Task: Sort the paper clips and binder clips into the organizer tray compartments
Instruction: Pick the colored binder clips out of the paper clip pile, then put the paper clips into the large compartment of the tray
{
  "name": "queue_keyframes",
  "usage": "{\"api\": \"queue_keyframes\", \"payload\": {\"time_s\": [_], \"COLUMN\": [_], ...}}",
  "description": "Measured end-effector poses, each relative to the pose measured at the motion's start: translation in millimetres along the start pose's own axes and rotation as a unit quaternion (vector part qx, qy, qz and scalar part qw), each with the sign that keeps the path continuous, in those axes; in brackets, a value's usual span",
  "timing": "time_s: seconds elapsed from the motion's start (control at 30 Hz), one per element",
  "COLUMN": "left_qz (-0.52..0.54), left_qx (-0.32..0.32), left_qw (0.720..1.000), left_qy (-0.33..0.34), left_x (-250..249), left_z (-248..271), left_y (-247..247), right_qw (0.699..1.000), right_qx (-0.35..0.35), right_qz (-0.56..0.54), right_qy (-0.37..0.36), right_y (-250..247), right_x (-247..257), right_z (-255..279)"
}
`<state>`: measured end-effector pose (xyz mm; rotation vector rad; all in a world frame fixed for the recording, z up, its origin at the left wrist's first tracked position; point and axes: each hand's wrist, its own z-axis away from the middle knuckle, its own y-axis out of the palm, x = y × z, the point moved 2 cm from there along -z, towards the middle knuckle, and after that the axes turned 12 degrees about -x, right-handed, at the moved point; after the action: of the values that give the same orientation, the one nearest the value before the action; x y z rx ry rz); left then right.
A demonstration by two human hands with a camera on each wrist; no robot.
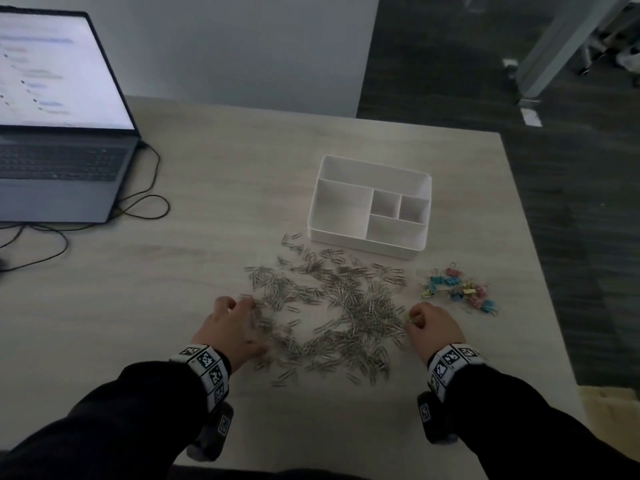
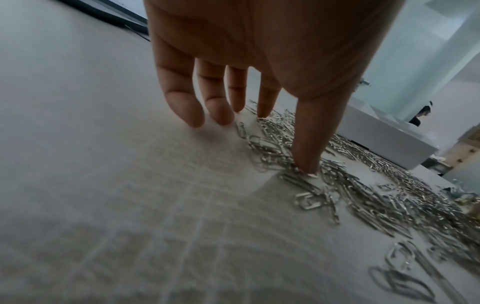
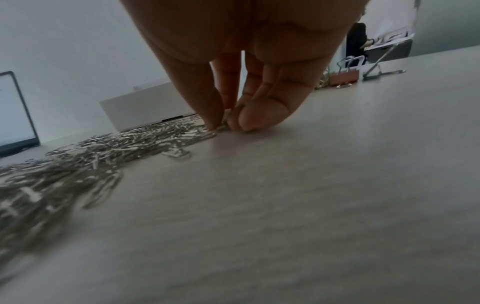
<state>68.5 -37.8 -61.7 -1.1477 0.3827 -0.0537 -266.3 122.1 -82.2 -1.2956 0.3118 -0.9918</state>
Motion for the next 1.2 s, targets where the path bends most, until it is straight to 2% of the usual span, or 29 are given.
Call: {"api": "queue_keyframes", "payload": {"time_s": [0.13, 0.2, 0.3, 0.37, 0.43, 0.6, 0.73, 0.8, 0.9, 1.0, 1.1, 1.2], "left_qz": [0.022, 0.022, 0.02, 0.021, 0.024, 0.088, 0.014, -0.055, -0.14, -0.179, -0.232, -0.245], "left_qx": [0.001, -0.001, 0.001, 0.003, 0.006, 0.042, 0.053, 0.072, 0.165, 0.256, 0.242, 0.199], "left_qw": [0.999, 0.998, 0.997, 0.996, 0.995, 0.981, 0.979, 0.975, 0.954, 0.923, 0.903, 0.899], "left_qy": [0.027, 0.051, 0.075, 0.087, 0.101, 0.167, 0.196, 0.203, 0.209, 0.223, 0.27, 0.305], "left_x": [2, 4, 7, 4, -1, -19, -15, -8, -3, -8, -20, -33], "left_z": [-10, -17, -28, -35, -41, -50, -43, -40, -36, -26, -17, -10], "left_y": [-3, -2, 0, 1, 4, 7, -11, -18, -19, -8, 7, 20], "right_qw": [0.993, 0.976, 0.961, 0.961, 0.972, 0.995, 0.991, 0.992, 0.994, 0.989, 0.984, 0.989], "right_qx": [-0.038, -0.077, -0.125, -0.158, -0.159, 0.044, 0.119, 0.111, 0.082, 0.126, 0.148, 0.131], "right_qz": [-0.043, -0.107, -0.137, -0.134, -0.113, -0.065, -0.006, 0.011, 0.042, 0.074, 0.085, 0.05], "right_qy": [0.098, 0.172, 0.207, 0.184, 0.133, 0.064, -0.054, -0.065, -0.054, -0.036, -0.043, -0.053], "right_y": [-10, -12, -10, -21, -21, 4, 18, 16, 8, 13, 25, 34], "right_x": [-11, -30, -51, -28, -11, 31, 56, 60, 56, 46, 43, 55], "right_z": [-2, -5, -5, 9, 22, 50, 59, 60, 61, 67, 75, 72]}}
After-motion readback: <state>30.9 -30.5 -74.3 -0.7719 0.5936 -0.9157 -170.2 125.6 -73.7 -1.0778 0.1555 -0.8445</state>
